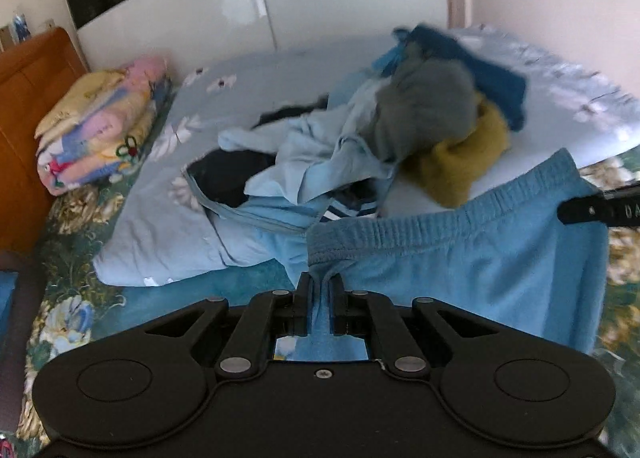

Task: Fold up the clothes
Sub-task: 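Lower the sweatpants flat onto the bedspread with both grippers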

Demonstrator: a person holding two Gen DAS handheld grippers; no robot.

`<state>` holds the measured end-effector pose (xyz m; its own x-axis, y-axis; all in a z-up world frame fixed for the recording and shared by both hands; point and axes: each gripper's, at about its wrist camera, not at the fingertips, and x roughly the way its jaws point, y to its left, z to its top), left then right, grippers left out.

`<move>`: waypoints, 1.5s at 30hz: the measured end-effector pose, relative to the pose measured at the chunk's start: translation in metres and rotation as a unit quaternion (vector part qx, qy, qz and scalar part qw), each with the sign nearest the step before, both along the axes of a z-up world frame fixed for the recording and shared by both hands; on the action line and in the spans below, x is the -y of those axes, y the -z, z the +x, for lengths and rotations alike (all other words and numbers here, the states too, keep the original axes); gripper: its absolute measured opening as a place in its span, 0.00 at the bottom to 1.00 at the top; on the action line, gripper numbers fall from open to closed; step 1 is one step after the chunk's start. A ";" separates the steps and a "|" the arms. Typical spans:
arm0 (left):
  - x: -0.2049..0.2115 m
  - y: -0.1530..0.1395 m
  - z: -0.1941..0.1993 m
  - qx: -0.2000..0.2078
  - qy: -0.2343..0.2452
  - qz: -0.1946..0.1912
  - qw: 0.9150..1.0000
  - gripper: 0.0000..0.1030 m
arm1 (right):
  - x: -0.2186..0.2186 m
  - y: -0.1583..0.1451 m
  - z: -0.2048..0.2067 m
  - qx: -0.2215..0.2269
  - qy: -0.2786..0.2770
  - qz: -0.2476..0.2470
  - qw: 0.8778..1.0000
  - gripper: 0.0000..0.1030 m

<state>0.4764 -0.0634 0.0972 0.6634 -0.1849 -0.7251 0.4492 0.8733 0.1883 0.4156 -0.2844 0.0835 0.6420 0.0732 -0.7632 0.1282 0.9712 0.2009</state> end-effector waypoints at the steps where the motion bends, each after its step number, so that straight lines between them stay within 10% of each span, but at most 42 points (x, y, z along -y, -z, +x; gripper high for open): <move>1: 0.004 0.008 0.013 -0.006 -0.003 0.007 1.000 0.06 | 0.003 0.013 0.013 -0.008 -0.006 -0.003 1.000 0.04; 11: 0.035 0.103 0.112 -0.049 -0.014 0.063 0.997 0.06 | 0.026 0.112 0.122 -0.057 -0.049 -0.012 0.997 0.04; 22: 0.028 0.167 0.134 -0.104 -0.004 0.097 0.990 0.18 | 0.023 0.185 0.134 -0.106 -0.052 -0.013 0.993 0.11; 24: 0.021 0.162 0.130 -0.119 -0.003 0.092 0.989 0.32 | 0.022 0.179 0.126 -0.099 -0.054 -0.015 0.994 0.21; 33: -0.037 0.113 0.062 -0.120 -0.009 0.062 0.991 0.46 | 0.012 0.126 0.010 -0.062 -0.011 0.000 0.998 0.33; 40: -0.088 0.088 -0.007 -0.184 -0.035 -0.020 0.982 0.47 | -0.034 0.113 -0.136 -0.119 0.071 0.014 0.990 0.33; 45: -0.078 0.065 -0.034 -0.185 0.030 -0.027 0.982 0.47 | -0.063 0.121 -0.222 -0.154 0.133 0.028 0.979 0.33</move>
